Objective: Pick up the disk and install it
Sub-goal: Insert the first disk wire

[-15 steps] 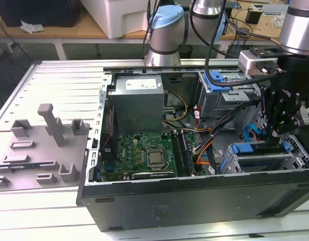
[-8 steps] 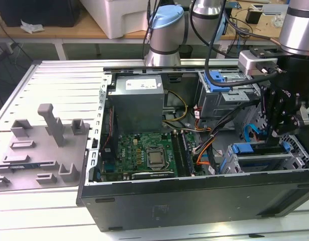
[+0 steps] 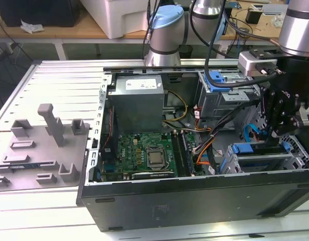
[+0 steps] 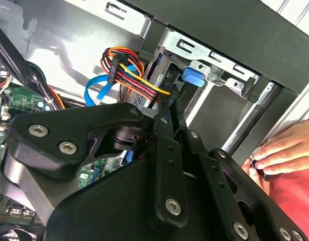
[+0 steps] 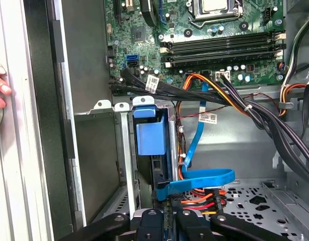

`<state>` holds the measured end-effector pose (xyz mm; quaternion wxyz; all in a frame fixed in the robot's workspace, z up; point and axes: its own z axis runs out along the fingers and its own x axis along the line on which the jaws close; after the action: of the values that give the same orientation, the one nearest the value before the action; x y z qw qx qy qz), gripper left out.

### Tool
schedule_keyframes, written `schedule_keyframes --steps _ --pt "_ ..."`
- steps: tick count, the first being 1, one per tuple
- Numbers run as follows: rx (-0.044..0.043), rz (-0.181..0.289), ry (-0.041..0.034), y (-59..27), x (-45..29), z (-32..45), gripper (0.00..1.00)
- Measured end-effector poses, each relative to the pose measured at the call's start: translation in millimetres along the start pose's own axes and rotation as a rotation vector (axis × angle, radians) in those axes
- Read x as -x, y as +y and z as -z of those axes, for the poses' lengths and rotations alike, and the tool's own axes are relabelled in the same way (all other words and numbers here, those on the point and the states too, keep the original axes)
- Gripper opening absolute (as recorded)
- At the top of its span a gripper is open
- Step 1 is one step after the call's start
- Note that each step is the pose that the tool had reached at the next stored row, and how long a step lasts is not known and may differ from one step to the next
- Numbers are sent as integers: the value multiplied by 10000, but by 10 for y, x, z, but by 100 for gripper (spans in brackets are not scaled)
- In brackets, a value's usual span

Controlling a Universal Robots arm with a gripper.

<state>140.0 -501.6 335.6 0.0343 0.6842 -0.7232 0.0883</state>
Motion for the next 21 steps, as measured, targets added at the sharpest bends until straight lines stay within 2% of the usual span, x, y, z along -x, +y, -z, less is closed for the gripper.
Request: schedule_keyframes --steps 18,20,21 --pt "1 0 -8 3 3 -46 17" --pt "3 -2 -30 1 -4 -1 17" --pt "2 -4 -9 3 -7 52 17"
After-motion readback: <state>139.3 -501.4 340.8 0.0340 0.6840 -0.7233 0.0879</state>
